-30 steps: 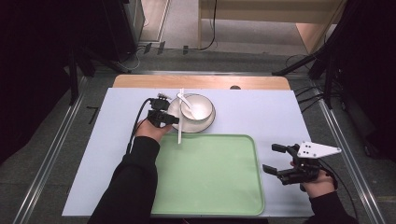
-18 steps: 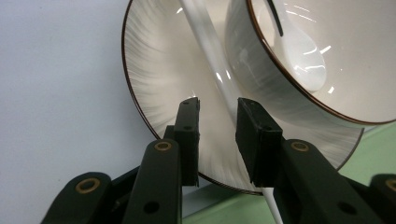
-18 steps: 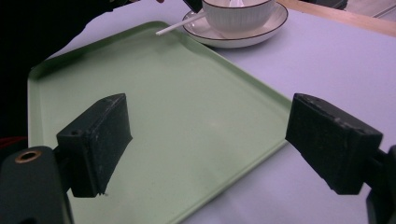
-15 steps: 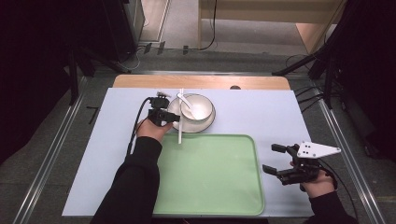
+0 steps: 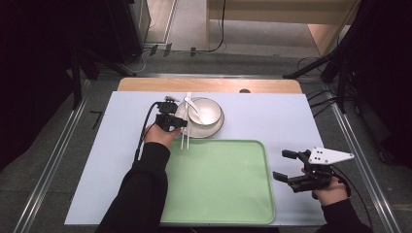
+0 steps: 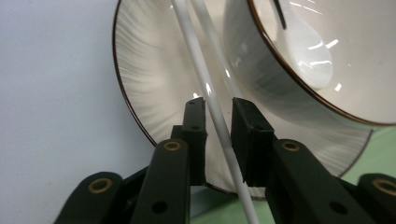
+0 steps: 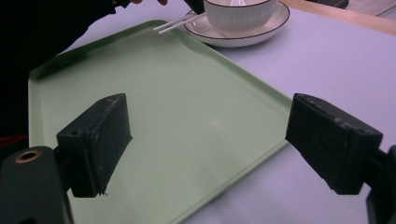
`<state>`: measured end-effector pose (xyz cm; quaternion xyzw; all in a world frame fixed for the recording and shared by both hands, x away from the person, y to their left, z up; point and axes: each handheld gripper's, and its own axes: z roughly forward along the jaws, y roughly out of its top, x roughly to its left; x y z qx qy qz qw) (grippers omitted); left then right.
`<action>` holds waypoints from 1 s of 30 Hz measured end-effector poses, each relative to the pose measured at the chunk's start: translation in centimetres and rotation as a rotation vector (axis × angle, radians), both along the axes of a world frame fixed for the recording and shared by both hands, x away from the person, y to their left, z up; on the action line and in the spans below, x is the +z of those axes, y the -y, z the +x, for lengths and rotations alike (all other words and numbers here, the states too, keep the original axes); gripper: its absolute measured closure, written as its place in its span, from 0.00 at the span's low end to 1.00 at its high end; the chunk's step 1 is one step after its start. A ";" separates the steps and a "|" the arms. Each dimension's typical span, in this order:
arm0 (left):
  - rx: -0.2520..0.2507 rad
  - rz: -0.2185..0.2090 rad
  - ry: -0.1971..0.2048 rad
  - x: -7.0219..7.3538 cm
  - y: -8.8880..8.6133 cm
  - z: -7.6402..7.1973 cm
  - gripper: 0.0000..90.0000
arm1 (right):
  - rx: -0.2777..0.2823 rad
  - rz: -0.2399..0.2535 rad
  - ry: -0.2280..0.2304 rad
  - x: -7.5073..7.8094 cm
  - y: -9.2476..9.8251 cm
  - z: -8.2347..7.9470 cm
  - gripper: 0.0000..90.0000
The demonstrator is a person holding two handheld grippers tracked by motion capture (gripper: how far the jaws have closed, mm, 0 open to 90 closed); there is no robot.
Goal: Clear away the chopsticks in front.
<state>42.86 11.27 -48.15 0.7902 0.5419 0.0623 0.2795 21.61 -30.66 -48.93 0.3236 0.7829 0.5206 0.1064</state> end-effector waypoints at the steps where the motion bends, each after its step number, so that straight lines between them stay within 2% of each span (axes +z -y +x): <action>1: 0.026 -0.012 0.006 -0.2 -0.1 0.3 0.88 | 0.001 -0.002 0.002 0.0 0.0 0.0 0.16; 5: 0.062 -0.033 -0.003 -0.3 -0.5 0.6 0.94 | 0.000 -0.001 0.004 0.0 0.1 0.0 0.16; 11: 0.077 -0.022 -0.005 -0.4 -0.6 0.7 0.95 | 0.001 -0.002 0.005 0.0 0.0 0.0 0.16; 14: 0.079 -0.032 -0.007 -0.3 -0.7 0.7 0.95 | 0.001 -0.002 0.006 0.0 0.0 0.0 0.16; 16: 0.077 -0.053 -0.011 0.2 -1.0 0.5 0.95 | 0.000 -0.002 0.004 0.0 0.1 0.0 0.16; 20: 0.075 -0.063 -0.006 0.9 -1.6 0.3 0.95 | 0.000 -0.001 0.003 0.0 0.1 0.0 0.16; 23: 0.075 -0.088 0.000 2.1 -3.0 -0.6 0.96 | 0.000 -0.002 0.004 0.0 0.1 0.0 0.16; 26: 0.074 -0.084 0.014 2.7 -3.7 -1.2 0.96 | 0.005 -0.003 0.003 0.0 0.0 0.1 0.16; 30: 0.062 -0.116 0.036 4.0 -5.4 -3.4 0.96 | 0.007 -0.003 0.004 0.1 -0.2 0.2 0.16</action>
